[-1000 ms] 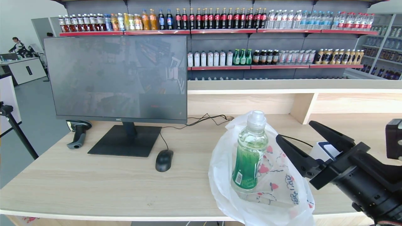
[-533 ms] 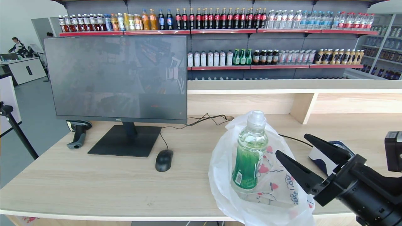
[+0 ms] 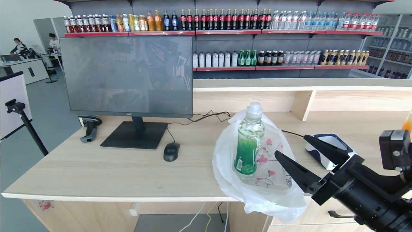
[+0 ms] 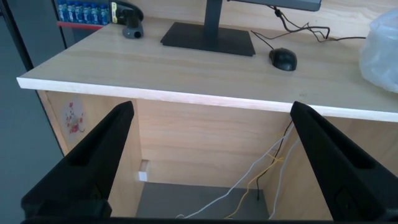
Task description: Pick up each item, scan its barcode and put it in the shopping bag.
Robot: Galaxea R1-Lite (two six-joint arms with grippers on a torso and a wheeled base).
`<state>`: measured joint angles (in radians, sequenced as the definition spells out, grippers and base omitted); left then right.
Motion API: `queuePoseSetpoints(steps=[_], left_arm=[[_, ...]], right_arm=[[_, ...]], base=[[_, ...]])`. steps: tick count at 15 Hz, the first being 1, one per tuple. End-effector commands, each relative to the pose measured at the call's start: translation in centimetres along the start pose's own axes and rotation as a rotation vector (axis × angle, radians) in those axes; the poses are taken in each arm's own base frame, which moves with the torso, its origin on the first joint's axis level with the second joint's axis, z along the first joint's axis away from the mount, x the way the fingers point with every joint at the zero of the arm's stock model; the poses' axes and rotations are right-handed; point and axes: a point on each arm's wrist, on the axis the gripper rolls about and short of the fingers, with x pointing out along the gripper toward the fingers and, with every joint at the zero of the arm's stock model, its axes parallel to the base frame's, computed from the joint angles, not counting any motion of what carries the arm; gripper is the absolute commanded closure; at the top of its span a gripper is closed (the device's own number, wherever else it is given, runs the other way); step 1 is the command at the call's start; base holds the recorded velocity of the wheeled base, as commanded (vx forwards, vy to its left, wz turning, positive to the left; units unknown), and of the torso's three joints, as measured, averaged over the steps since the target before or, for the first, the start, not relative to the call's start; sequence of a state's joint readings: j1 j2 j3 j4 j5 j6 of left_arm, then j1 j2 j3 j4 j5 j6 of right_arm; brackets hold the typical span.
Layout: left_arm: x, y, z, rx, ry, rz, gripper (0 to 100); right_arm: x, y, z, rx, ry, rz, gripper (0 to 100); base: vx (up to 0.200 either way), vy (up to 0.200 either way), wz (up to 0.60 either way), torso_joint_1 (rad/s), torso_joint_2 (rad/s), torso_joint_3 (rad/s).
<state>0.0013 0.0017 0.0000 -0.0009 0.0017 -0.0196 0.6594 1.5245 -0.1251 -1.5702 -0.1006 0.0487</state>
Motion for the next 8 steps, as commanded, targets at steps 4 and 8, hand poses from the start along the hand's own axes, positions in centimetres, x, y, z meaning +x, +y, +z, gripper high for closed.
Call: queuePoseSetpoints(steps=[4, 8], left_arm=[[0.0, 0.0, 0.01, 0.0, -0.001, 0.0, 0], [0.0, 0.0, 0.01, -0.005, -0.001, 0.003, 0]], right_arm=[[0.07, -0.01, -0.55, 0.004, 0.027, 0.0, 0], [0.5, -0.22, -0.75, 0.004, 0.033, -0.013, 0]], base=[[0.0, -0.05, 0.0, 0.004, 0.0, -0.002], [0.0, -0.2, 0.0, 0.01, 0.01, 0.002]])
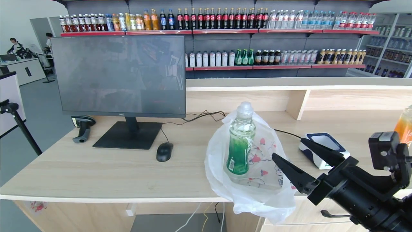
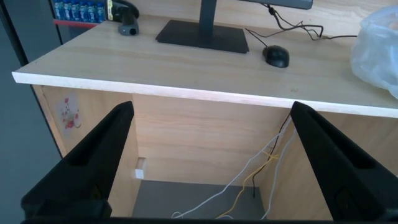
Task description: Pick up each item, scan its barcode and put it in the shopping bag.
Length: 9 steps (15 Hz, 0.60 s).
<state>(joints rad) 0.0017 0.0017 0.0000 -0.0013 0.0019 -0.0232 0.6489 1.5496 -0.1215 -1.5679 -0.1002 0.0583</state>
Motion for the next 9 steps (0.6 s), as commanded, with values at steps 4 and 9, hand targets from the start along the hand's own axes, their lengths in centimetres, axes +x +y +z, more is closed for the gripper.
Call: queuePoseSetpoints(steps=[4, 9], left_arm=[[0.0, 0.0, 0.0, -0.001, 0.0, 0.003, 0], [0.0, 0.0, 0.0, -0.001, 0.0, 0.001, 0]], right_arm=[[0.16, -0.12, -0.32, -0.002, 0.013, -0.006, 0], [0.28, -0.43, -0.41, -0.009, 0.017, -0.023, 0]], base=[[0.0, -0.2, 0.0, 0.003, 0.0, 0.002], [0.0, -0.2, 0.0, 0.0, 0.0, 0.001]])
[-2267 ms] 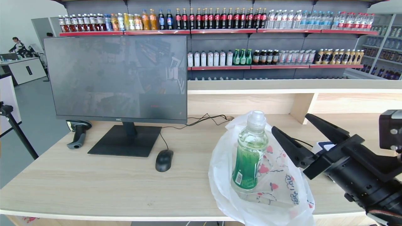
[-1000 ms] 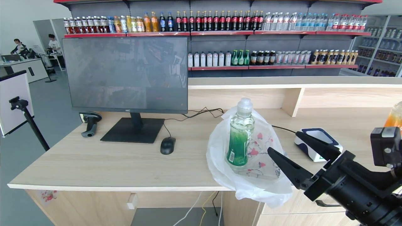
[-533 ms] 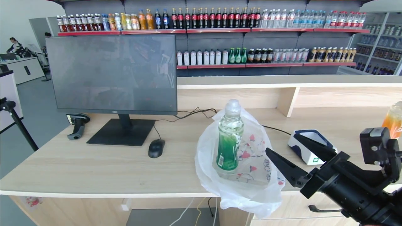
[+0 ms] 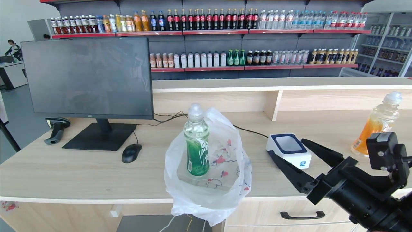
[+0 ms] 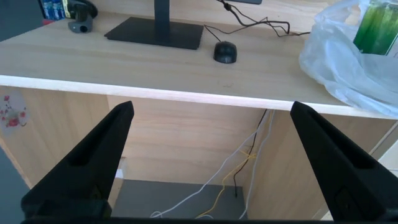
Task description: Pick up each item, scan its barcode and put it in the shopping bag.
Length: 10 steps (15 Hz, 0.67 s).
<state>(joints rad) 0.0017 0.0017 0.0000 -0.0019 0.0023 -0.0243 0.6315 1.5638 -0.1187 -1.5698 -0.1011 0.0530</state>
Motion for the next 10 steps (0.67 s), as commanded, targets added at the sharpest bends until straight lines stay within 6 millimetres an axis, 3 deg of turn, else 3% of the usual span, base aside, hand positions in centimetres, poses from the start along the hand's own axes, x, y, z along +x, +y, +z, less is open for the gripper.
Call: queuePoseSetpoints(steps=[1, 10], left_arm=[[0.0, 0.0, 0.0, 0.0, 0.0, 0.001, 0], [0.0, 0.0, 0.0, -0.008, 0.0, 0.001, 0]], right_arm=[[0.36, -0.71, -0.39, -0.022, 0.017, -0.037, 0], [0.35, -0.73, -0.75, -0.018, 0.035, -0.033, 0]], base=[[0.0, -0.2, 0.0, 0.002, 0.0, 0.002], [0.0, -0.2, 0.0, 0.003, 0.0, 0.0]])
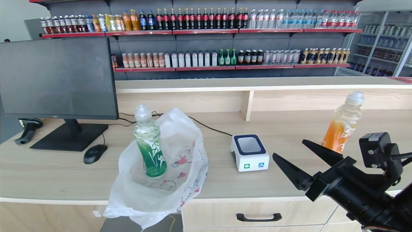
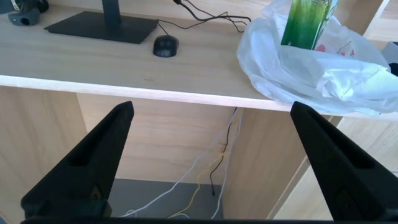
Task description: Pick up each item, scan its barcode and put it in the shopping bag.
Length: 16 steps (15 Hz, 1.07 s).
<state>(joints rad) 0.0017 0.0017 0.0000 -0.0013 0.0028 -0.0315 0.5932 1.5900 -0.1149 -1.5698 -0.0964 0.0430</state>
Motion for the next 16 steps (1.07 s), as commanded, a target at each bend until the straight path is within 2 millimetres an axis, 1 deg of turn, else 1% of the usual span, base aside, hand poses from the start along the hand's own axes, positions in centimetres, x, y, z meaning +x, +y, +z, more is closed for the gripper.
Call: queuePoseSetpoints(steps=[1, 3, 7, 11, 16], left_arm=[[0.0, 0.0, 0.0, -0.001, 0.0, 0.0, 0], [0.0, 0.0, 0.0, 0.001, 0.0, 0.002, 0], [0.0, 0.0, 0.0, -0.001, 0.001, 0.002, 0], [0.0, 0.0, 0.0, 0.001, 0.0, 0.0, 0], [0.0, 0.0, 0.0, 0.001, 0.0, 0.0, 0]], right_arm=[[0.2, 0.1, -0.3, -0.001, 0.012, 0.004, 0], [0.1, 0.2, -0.4, -0.002, 0.017, 0.01, 0], [-1.1, -0.1, -1.3, -0.01, 0.073, 0.003, 0], [-1.0, -0.4, -1.5, -0.018, 0.084, -0.017, 0], [-1.5, -0.6, -1.8, -0.02, 0.101, -0.022, 0]], base=[[0.0, -0.2, 0.0, 0.002, 0.0, 0.002], [0.0, -0.2, 0.0, 0.007, 0.0, 0.0], [0.0, -0.2, 0.0, 0.004, 0.0, 0.001], [0.0, -0.2, 0.0, 0.004, 0.0, 0.004], [0.0, -0.2, 0.0, 0.0, 0.01, 0.002]])
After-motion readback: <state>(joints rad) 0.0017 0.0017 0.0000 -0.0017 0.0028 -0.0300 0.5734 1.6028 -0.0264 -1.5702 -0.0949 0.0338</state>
